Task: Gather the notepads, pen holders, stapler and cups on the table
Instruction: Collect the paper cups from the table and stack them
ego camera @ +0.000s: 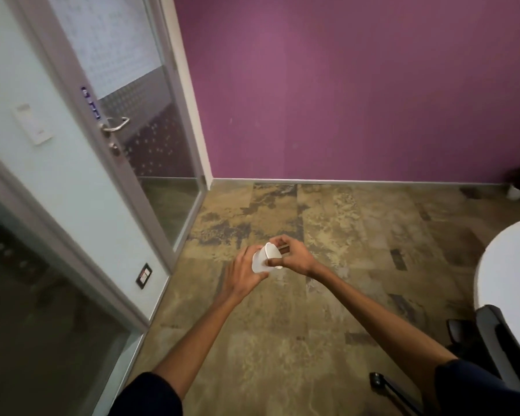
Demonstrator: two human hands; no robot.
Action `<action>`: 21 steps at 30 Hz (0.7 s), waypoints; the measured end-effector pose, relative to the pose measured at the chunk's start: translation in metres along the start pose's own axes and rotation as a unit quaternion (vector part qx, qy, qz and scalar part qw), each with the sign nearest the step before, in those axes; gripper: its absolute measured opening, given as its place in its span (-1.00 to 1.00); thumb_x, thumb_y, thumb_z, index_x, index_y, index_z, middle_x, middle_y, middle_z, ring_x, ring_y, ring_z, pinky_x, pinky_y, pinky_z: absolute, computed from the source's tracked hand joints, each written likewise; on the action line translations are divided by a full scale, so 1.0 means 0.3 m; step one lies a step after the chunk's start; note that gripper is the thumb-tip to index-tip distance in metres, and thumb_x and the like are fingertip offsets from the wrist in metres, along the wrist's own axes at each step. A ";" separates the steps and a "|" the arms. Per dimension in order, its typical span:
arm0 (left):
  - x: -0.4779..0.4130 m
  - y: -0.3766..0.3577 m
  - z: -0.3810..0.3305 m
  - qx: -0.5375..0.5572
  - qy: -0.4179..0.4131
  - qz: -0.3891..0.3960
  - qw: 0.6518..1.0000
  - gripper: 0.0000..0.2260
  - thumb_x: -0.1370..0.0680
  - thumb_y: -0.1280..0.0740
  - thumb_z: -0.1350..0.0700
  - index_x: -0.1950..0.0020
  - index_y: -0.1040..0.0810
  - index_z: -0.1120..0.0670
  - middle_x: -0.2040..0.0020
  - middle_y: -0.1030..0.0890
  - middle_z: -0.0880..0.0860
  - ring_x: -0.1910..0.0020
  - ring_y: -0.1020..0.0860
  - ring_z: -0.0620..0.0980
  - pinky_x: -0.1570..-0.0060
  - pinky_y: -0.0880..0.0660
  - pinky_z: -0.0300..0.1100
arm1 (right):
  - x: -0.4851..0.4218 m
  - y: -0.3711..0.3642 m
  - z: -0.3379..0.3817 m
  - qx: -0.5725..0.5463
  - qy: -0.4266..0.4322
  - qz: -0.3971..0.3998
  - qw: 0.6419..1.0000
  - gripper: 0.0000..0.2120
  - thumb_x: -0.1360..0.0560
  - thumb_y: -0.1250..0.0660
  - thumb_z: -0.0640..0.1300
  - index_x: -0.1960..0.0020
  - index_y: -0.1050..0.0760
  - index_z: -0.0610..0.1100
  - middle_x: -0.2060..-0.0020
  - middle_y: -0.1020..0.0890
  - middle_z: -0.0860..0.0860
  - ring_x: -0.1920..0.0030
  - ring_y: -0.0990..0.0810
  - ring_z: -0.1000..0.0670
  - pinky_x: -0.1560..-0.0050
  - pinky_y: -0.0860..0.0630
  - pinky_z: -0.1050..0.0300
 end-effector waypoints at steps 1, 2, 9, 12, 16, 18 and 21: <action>-0.049 -0.009 -0.003 0.000 -0.010 0.005 1.000 -0.45 -0.34 -0.52 -0.05 -0.29 -0.45 -0.05 -0.16 -0.55 -0.08 -0.03 -0.56 0.01 0.16 -0.41 -0.14 | -0.029 0.023 -0.020 -0.015 -0.009 -0.018 1.000 -0.42 -0.25 -0.62 -0.01 -0.20 -0.52 -0.10 -0.07 -0.64 -0.02 -0.05 -0.62 0.01 -0.10 -0.59 0.03; -0.090 -0.023 -0.006 0.000 -0.017 0.013 1.000 -0.45 -0.35 -0.52 -0.05 -0.30 -0.46 -0.05 -0.17 -0.55 -0.08 -0.03 -0.56 0.01 0.17 -0.40 -0.15 | -0.053 0.044 -0.045 -0.025 -0.018 -0.036 0.999 -0.42 -0.24 -0.63 -0.03 -0.19 -0.52 -0.10 -0.07 -0.64 -0.02 -0.05 -0.62 0.01 -0.11 -0.59 0.03; -0.376 -0.181 -0.079 0.013 -0.087 0.074 0.993 -0.47 -0.36 -0.50 -0.05 -0.29 -0.47 -0.03 -0.19 -0.54 -0.06 -0.05 -0.56 0.01 0.12 -0.49 -0.11 | -0.205 0.219 -0.207 -0.057 -0.066 -0.090 0.992 -0.43 -0.24 -0.63 -0.05 -0.19 -0.52 -0.07 -0.07 -0.64 -0.02 -0.04 -0.63 0.03 -0.07 -0.59 0.13; -0.519 -0.277 -0.130 0.027 -0.103 0.089 0.990 -0.49 -0.35 -0.48 -0.09 -0.26 -0.49 -0.04 -0.15 -0.55 -0.07 -0.02 -0.57 0.00 0.16 -0.46 -0.14 | -0.285 0.329 -0.291 -0.054 -0.075 -0.104 0.990 -0.41 -0.23 -0.62 0.05 -0.19 -0.51 -0.01 -0.07 -0.64 0.06 -0.05 -0.62 0.09 -0.09 -0.58 0.13; -0.732 -0.403 -0.238 0.055 -0.142 0.103 0.983 -0.38 -0.30 -0.30 -0.28 -0.29 -0.47 -0.04 -0.16 -0.55 -0.05 -0.05 -0.57 0.01 0.10 -0.54 -0.02 | -0.416 0.522 -0.387 -0.055 -0.075 -0.110 0.990 -0.38 -0.24 -0.64 0.02 -0.22 -0.50 -0.03 -0.07 -0.63 0.08 -0.06 -0.61 0.11 -0.12 -0.56 0.13; -0.852 -0.453 -0.311 0.056 -0.160 0.108 0.980 -0.37 -0.31 -0.29 -0.30 -0.33 -0.45 -0.07 -0.17 -0.54 -0.06 -0.05 -0.57 0.02 0.11 -0.54 -0.02 | -0.479 0.636 -0.411 -0.052 -0.067 -0.128 0.988 -0.37 -0.22 -0.65 -0.03 -0.22 -0.50 -0.06 -0.07 -0.63 0.06 -0.06 -0.61 0.09 -0.12 -0.56 0.14; -1.033 -0.523 -0.430 0.046 -0.180 0.112 0.976 -0.41 -0.34 -0.32 -0.33 -0.31 -0.45 -0.10 -0.16 -0.55 -0.09 -0.02 -0.58 -0.01 0.13 -0.54 -0.05 | -0.555 0.810 -0.463 -0.043 -0.070 -0.160 0.984 -0.36 -0.21 -0.66 -0.05 -0.22 -0.49 -0.07 -0.10 -0.62 0.05 -0.07 -0.60 0.07 -0.11 -0.56 0.17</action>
Point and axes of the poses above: each hand's wrist, its own x-axis away from the middle knuckle, its own y-axis out of the back of the hand, z = x × y, the point moved 9 cm from there along -x, towards the middle knuckle
